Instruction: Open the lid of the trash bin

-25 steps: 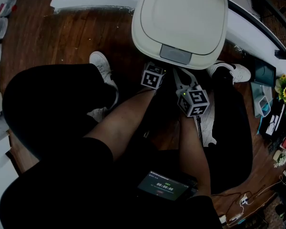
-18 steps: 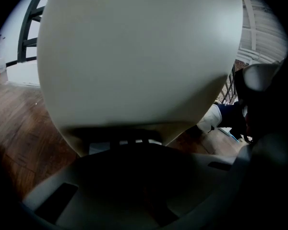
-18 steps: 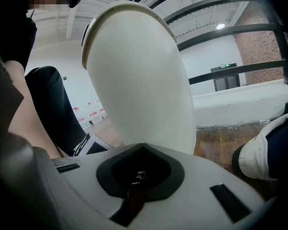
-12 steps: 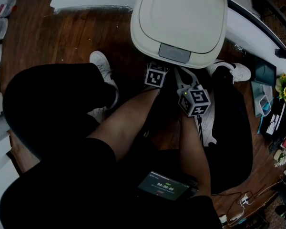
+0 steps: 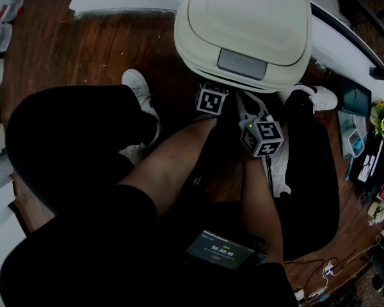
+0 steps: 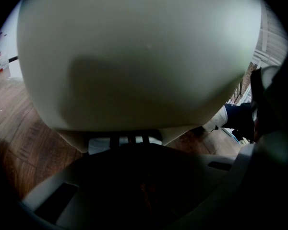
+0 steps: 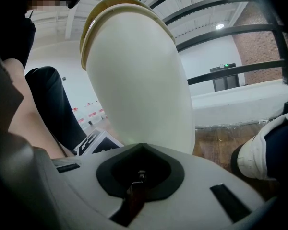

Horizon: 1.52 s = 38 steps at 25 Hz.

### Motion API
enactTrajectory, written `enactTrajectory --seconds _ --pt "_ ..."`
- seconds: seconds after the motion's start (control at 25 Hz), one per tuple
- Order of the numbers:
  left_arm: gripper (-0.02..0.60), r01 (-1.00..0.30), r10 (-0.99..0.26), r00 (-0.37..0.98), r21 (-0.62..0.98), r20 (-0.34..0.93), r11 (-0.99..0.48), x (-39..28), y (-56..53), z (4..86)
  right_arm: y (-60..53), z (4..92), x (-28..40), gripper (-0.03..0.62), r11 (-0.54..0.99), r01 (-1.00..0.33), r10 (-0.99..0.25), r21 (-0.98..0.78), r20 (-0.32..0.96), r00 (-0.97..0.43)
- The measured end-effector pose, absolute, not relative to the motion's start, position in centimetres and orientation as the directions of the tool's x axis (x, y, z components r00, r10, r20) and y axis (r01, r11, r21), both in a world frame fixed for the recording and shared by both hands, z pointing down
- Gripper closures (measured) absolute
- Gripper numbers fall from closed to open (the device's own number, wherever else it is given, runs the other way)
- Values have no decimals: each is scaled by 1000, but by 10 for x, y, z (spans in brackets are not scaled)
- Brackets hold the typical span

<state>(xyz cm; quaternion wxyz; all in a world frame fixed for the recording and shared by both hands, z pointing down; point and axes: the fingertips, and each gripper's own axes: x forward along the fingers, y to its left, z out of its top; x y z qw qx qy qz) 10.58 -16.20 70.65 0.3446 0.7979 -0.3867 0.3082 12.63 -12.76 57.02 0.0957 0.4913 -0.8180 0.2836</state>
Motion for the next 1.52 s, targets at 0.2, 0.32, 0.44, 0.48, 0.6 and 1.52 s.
enactTrajectory --seconds 0.2,0.32,0.44,0.48,0.6,1.52 --pt "555 -832 -395 504 310 768 -460 106 -162 708 -127 572 127 566 350 -860 -749 -370 441 -495" --pt "556 -831 -392 504 309 769 -463 106 -162 710 -127 575 129 566 340 -865 -749 -369 450 -487" --pt "557 -831 -387 505 314 771 -460 105 -162 711 -127 579 132 566 323 -871 -749 -370 463 -474" --pt "556 -831 -385 504 313 773 -459 105 -163 712 -126 580 133 566 319 -872 -748 -371 467 -472" --pt "557 -829 -374 506 319 777 -460 106 -162 713 -126 582 134 566 310 -875 -748 -372 472 -466" --pt "555 -849 -376 492 336 786 -408 106 -164 722 -124 587 141 566 304 -878 -746 -370 480 -461"
